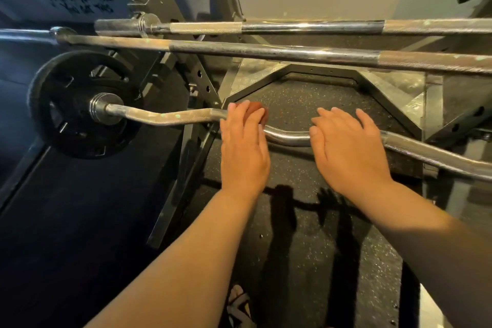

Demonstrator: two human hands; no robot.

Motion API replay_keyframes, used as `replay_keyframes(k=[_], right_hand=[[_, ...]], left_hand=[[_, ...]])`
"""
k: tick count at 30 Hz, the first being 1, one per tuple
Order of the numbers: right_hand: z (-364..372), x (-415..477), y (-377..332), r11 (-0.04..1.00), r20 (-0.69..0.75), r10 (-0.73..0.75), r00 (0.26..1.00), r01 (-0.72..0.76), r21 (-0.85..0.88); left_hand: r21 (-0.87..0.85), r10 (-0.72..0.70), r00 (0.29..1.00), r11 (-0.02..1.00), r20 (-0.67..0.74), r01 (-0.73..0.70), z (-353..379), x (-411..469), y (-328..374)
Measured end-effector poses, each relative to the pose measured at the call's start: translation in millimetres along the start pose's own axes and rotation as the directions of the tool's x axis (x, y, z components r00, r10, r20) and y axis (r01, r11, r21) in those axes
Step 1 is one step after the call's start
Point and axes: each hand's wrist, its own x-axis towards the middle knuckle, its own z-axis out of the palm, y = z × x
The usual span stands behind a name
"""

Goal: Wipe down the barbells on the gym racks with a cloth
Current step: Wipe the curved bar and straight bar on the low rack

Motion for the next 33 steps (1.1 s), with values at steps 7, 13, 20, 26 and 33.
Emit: replay_keyframes(k=[7, 13, 20, 26, 33], right_hand=[[-5, -5, 17, 0.996, 0.026, 0.037, 0.999, -0.035, -0.079], [-11, -8, 10, 0.992, 0.025, 0.056, 0.998, -0.052, -0.112], [-15, -9, -5, 0.987, 0.023, 0.158, 0.987, -0.157, -0.048], [-4, 14, -56, 0.971, 0.08, 0.233, 0.969, -0.237, 0.039], [-5, 16, -68, 0.977, 0.129, 0.19, 0.973, -0.2, 0.075]], left_hand=[[-0.027, -0.125, 0.99, 0.992, -0.072, 0.124, 41, -20, 59], [0.059, 0.216, 0.966, 0.972, 0.143, -0.227, 23, -25, 37], [0.09, -0.069, 0.996, 0.993, -0.051, 0.073, -22, 26, -25], [0.047, 0.097, 0.993, 0.994, 0.062, -0.1, -2, 3, 1], [0.154, -0.001, 1.0, 0.988, 0.013, -0.001, -65, 43, -72]])
